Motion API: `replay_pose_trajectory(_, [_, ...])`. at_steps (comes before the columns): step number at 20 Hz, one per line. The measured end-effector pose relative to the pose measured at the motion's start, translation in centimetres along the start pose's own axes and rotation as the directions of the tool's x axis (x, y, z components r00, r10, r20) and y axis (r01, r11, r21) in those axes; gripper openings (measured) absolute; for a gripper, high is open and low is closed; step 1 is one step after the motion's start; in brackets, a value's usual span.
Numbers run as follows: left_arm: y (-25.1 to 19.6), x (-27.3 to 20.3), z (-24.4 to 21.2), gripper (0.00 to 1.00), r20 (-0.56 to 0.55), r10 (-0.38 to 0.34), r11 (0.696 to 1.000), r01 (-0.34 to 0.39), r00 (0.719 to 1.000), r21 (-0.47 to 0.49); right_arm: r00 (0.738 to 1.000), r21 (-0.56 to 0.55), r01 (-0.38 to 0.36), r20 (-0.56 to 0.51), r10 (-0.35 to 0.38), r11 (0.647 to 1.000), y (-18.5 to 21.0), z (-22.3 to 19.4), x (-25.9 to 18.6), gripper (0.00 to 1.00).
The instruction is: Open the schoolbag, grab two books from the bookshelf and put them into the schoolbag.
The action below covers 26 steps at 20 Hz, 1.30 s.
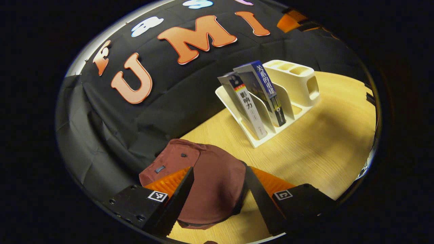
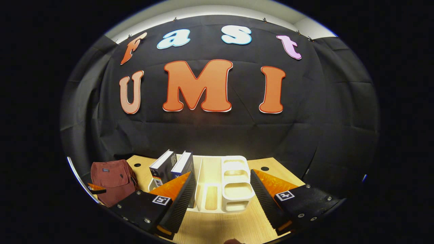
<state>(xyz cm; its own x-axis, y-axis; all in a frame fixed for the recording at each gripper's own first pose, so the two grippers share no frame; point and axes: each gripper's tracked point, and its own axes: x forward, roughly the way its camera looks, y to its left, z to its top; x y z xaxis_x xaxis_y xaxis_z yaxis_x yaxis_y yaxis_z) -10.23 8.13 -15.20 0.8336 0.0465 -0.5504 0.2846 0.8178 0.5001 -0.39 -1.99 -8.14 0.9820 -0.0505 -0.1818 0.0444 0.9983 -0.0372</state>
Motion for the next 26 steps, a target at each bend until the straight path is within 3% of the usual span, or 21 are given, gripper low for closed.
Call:
replay_pose_trajectory(9, [0.5, -0.3, -4.5, 0.98, -0.171, 0.017, 0.993, 0.004, 0.985, 0.117, 1.000, 0.000, 0.021, -0.010, -0.021, 1.000, -0.9, -0.3, 0.2, 0.96])
replay_pose_trajectory(16, [1.1, -0.2, -5.7, 0.95, -0.216, 0.029, 0.983, 0.011, 0.976, 0.183, 0.999, 0.008, 0.032, -0.015, -0.032, 0.999, -1.2, -0.5, 0.2, 0.96])
replay_pose_trajectory(17, [1.1, -0.1, -5.7, 1.00, -0.217, 0.028, 0.984, 0.012, 0.976, 0.178, 0.999, 0.008, 0.033, -0.014, -0.033, 0.999, -1.2, -0.4, 0.3, 0.96])
replay_pose_trajectory(18, [1.1, 0.0, -5.7, 0.84, -0.216, 0.022, 0.986, 0.016, 0.976, 0.169, 0.999, 0.006, 0.033, -0.013, -0.033, 0.999, -1.1, -0.4, 0.4, 0.96])
replay_pose_trajectory(19, [1.0, 0.0, -5.6, 0.81, -0.218, 0.017, 0.986, 0.019, 0.976, 0.163, 0.999, 0.006, 0.033, -0.012, -0.033, 0.999, -1.1, -0.4, 0.4, 0.96])
replay_pose_trajectory(20, [0.9, -0.1, -5.5, 0.65, -0.219, 0.011, 0.988, 0.024, 0.976, 0.156, 0.999, 0.006, 0.032, -0.012, -0.032, 0.999, -1.0, -0.3, 0.4, 0.96])
replay_pose_trajectory(21, [1.1, 0.0, -5.4, 0.41, -0.222, 0.007, 0.988, 0.026, 0.975, 0.149, 0.999, 0.006, 0.030, -0.012, -0.030, 1.000, -1.0, -0.3, 0.5, 0.96])
replay_pose_trajectory(22, [1.2, -0.1, -5.0, 0.49, -0.218, 0.004, 0.989, 0.029, 0.976, 0.146, 0.999, 0.006, 0.030, -0.014, -0.029, 1.000, -0.9, -0.3, 0.5, 0.96])
replay_pose_trajectory(23, [1.3, 0.0, -4.7, 0.39, -0.220, -0.011, 0.989, 0.042, 0.976, 0.140, 1.000, 0.005, 0.028, -0.015, -0.028, 1.000, -0.8, -0.2, 0.6, 0.96])
replay_pose_trajectory(26, [2.1, -0.3, -3.2, 0.30, -0.199, -0.035, 0.993, 0.057, 0.979, 0.106, 1.000, 0.006, 0.015, -0.022, -0.015, 1.000, -0.1, -0.1, 1.0, 0.96])
